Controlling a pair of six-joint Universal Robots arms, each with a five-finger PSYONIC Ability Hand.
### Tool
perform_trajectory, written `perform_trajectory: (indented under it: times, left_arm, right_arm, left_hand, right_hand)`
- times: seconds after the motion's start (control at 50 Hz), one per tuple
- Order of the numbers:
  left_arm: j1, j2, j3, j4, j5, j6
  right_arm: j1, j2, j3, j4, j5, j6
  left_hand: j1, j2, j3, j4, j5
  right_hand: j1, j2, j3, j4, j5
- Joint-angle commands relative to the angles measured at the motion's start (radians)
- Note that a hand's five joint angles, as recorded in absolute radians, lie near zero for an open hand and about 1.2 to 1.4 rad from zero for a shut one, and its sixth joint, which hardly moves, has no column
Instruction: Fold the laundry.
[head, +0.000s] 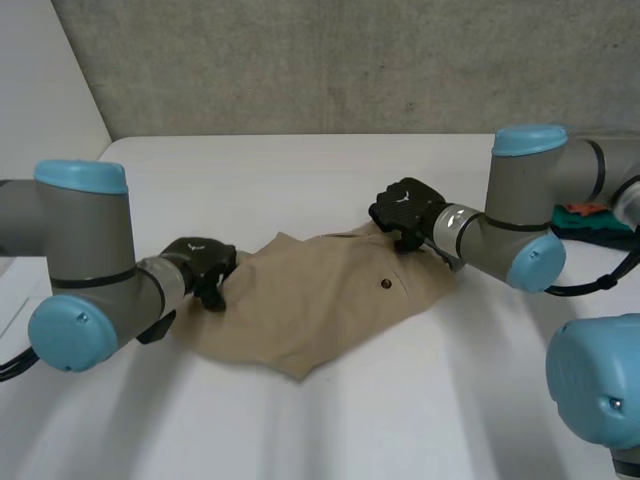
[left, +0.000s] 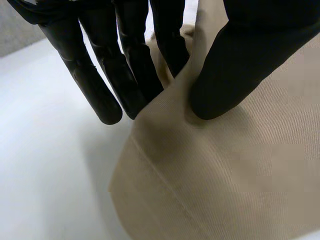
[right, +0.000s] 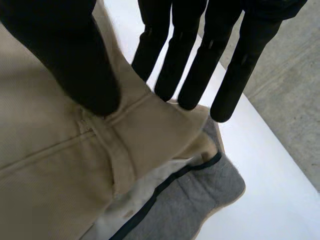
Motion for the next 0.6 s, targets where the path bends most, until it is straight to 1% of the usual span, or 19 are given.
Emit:
perform_trajectory:
  times: [0.02, 0.04, 0.06, 0.12, 0.14, 0.18, 0.2, 0.22, 0.28, 0.38, 0.42, 0.44, 0.5, 0.52, 0.58, 0.6]
  left_arm:
    - [-0.013, 0.009, 0.204, 0.012, -0.052, 0.051]
    - [-0.013, 0.021, 0.242, 0.020, -0.061, 0.057]
    - [-0.016, 0.050, 0.325, 0.043, -0.080, 0.061]
    - [-0.019, 0.102, 0.443, 0.101, -0.103, 0.041]
    - [-0.027, 0.128, 0.512, 0.148, -0.112, 0.022]
    - [-0.034, 0.144, 0.567, 0.205, -0.123, 0.006]
    - [-0.037, 0.148, 0.590, 0.233, -0.126, 0.000]
    - [-0.043, 0.157, 0.626, 0.285, -0.133, -0.014]
    - [-0.051, 0.168, 0.655, 0.359, -0.161, -0.029]
    - [-0.063, 0.174, 0.606, 0.379, -0.219, -0.029]
    - [-0.060, 0.176, 0.559, 0.374, -0.225, -0.031]
    - [-0.060, 0.185, 0.501, 0.370, -0.233, -0.031]
    - [-0.060, 0.205, 0.393, 0.368, -0.233, -0.029]
    - [-0.062, 0.219, 0.314, 0.371, -0.229, -0.028]
    - [-0.065, 0.239, 0.186, 0.373, -0.216, -0.023]
    - [-0.065, 0.248, 0.098, 0.374, -0.206, -0.020]
  right_arm:
    - [0.019, -0.009, -0.110, -0.229, 0.115, 0.043]
    - [0.026, -0.023, -0.123, -0.278, 0.137, 0.061]
    - [0.035, -0.058, -0.142, -0.383, 0.181, 0.114]
    - [0.047, -0.130, -0.134, -0.542, 0.244, 0.211]
    - [0.056, -0.187, -0.110, -0.644, 0.284, 0.278]
    - [0.058, -0.242, -0.070, -0.724, 0.310, 0.329]
    - [0.058, -0.297, -0.021, -0.804, 0.335, 0.375]
    - [0.058, -0.323, 0.005, -0.832, 0.342, 0.386]
    - [0.059, -0.412, 0.121, -0.906, 0.352, 0.409]
    - [0.059, -0.505, 0.287, -0.904, 0.310, 0.408]
    - [0.059, -0.528, 0.346, -0.888, 0.292, 0.406]
    - [0.056, -0.550, 0.404, -0.860, 0.271, 0.403]
    - [0.049, -0.581, 0.496, -0.806, 0.235, 0.389]
    - [0.037, -0.603, 0.558, -0.770, 0.209, 0.376]
    - [0.018, -0.630, 0.657, -0.717, 0.171, 0.343]
    - [0.009, -0.644, 0.726, -0.682, 0.146, 0.317]
  left_hand:
    - [0.228, 0.205, 0.212, 0.203, 0.234]
    - [0.228, 0.205, 0.212, 0.203, 0.234]
    - [0.228, 0.205, 0.212, 0.203, 0.234]
    - [0.228, 0.205, 0.212, 0.203, 0.234]
    - [0.228, 0.205, 0.212, 0.203, 0.234]
    - [0.228, 0.205, 0.212, 0.203, 0.234]
    - [0.228, 0.205, 0.212, 0.203, 0.234]
    - [0.228, 0.205, 0.212, 0.203, 0.234]
    - [0.228, 0.205, 0.212, 0.203, 0.234]
    - [0.228, 0.205, 0.212, 0.203, 0.234]
    - [0.228, 0.205, 0.212, 0.203, 0.234]
    - [0.228, 0.205, 0.212, 0.203, 0.234]
    - [0.228, 0.205, 0.212, 0.203, 0.234]
    - [0.228, 0.205, 0.212, 0.203, 0.234]
    - [0.228, 0.205, 0.212, 0.203, 0.234]
    - [0.228, 0.205, 0.212, 0.203, 0.234]
  right_hand:
    - [0.295, 0.240, 0.253, 0.251, 0.287]
    - [0.295, 0.240, 0.253, 0.251, 0.287]
    - [0.295, 0.240, 0.253, 0.251, 0.287]
    - [0.295, 0.240, 0.253, 0.251, 0.287]
    - [0.295, 0.240, 0.253, 0.251, 0.287]
    - [0.295, 0.240, 0.253, 0.251, 0.287]
    - [0.295, 0.240, 0.253, 0.251, 0.287]
    - [0.295, 0.240, 0.253, 0.251, 0.287]
    - [0.295, 0.240, 0.253, 0.251, 0.287]
    - [0.295, 0.240, 0.253, 0.251, 0.287]
    - [0.295, 0.240, 0.253, 0.251, 0.287]
    - [0.295, 0.240, 0.253, 0.251, 0.287]
    - [0.295, 0.240, 0.253, 0.251, 0.287]
    - [0.295, 0.240, 0.253, 0.251, 0.287]
    - [0.295, 0.240, 0.253, 0.251, 0.287]
    - [0.295, 0.240, 0.253, 0.251, 0.287]
